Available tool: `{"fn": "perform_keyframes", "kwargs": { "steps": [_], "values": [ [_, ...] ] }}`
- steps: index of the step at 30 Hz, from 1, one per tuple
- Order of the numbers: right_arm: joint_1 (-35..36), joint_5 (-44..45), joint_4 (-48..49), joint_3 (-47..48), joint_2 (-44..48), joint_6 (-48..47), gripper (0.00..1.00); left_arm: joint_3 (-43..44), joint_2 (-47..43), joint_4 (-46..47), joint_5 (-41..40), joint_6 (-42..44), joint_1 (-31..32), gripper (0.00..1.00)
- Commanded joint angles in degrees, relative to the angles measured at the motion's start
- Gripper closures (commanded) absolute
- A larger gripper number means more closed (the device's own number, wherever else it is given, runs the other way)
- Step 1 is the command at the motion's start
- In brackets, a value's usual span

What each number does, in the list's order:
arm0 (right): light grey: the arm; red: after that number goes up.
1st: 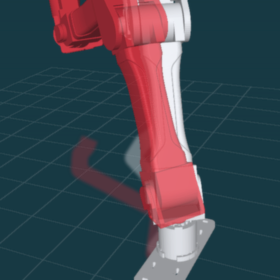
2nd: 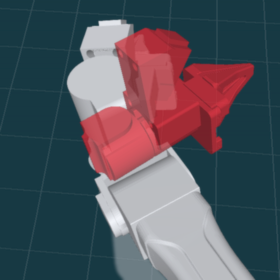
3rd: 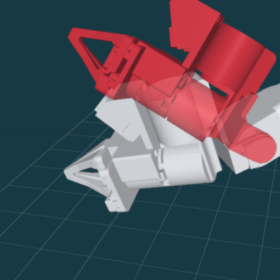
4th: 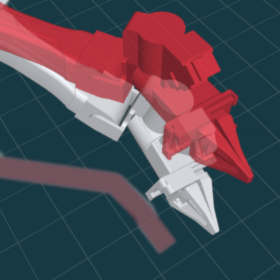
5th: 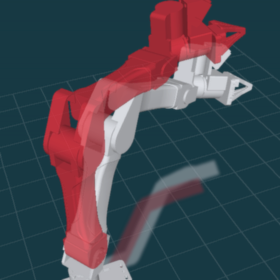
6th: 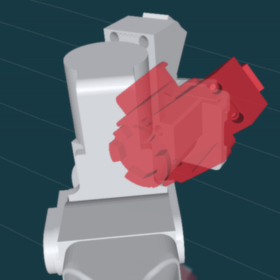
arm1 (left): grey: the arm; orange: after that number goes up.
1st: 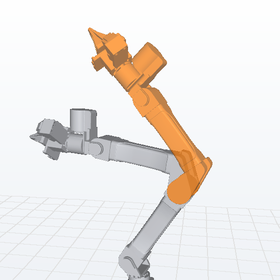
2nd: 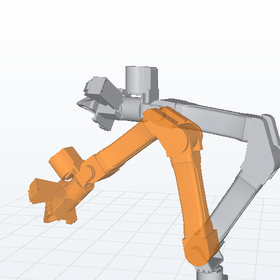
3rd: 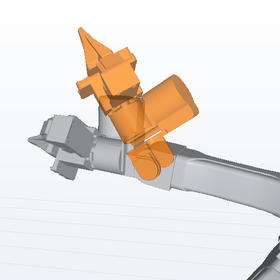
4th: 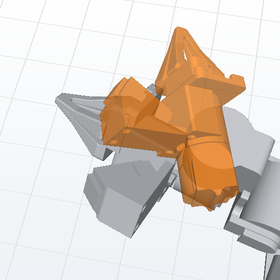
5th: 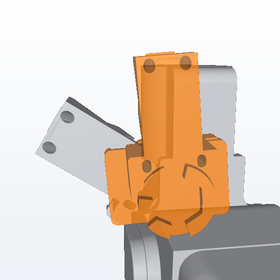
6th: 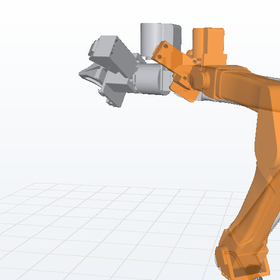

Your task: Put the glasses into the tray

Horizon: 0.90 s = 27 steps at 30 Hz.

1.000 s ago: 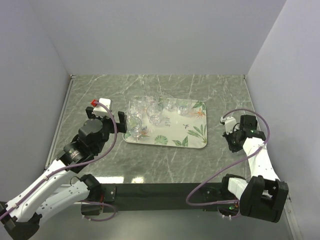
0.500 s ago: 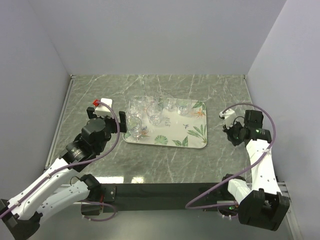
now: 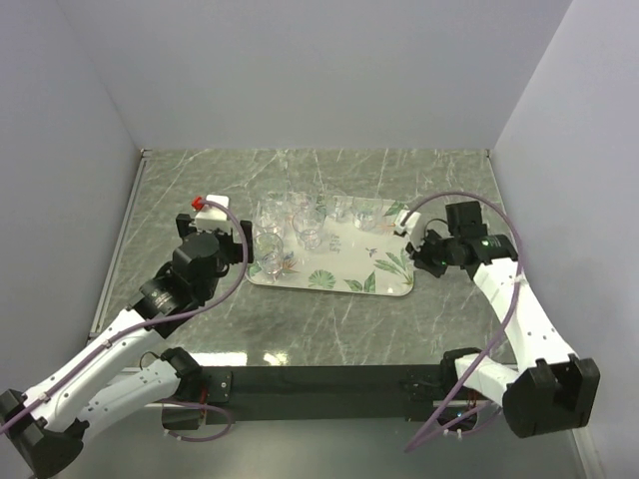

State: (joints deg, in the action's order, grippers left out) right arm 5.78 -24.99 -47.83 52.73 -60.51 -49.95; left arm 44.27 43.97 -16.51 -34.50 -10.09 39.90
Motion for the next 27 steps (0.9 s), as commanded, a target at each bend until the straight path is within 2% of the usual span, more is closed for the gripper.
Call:
{"fn": "perform_keyframes", "kwargs": {
  "steps": [1, 14, 22, 27],
  "values": [
    [3.3, -0.1, 4.2, 4.0, -2.6, -0.4, 1.0, -0.1, 0.4, 2.7, -1.3, 1.0, -0.4, 0.01],
    [12.1, 7.2, 9.8, 10.1, -18.0, 0.5, 1.0, -0.1, 1.7, 2.7, -1.4, 1.0, -1.1, 0.01],
    [15.5, 13.0, 11.5, 16.3, -28.9, 2.0, 0.98, -0.1, 1.5, 2.7, -1.6, 1.1, -1.3, 0.01],
    [16.6, 14.6, 12.1, 17.9, -32.3, 2.5, 0.97, -0.2, 1.1, 2.9, -1.8, 1.2, -1.4, 0.01]
  ]
}}
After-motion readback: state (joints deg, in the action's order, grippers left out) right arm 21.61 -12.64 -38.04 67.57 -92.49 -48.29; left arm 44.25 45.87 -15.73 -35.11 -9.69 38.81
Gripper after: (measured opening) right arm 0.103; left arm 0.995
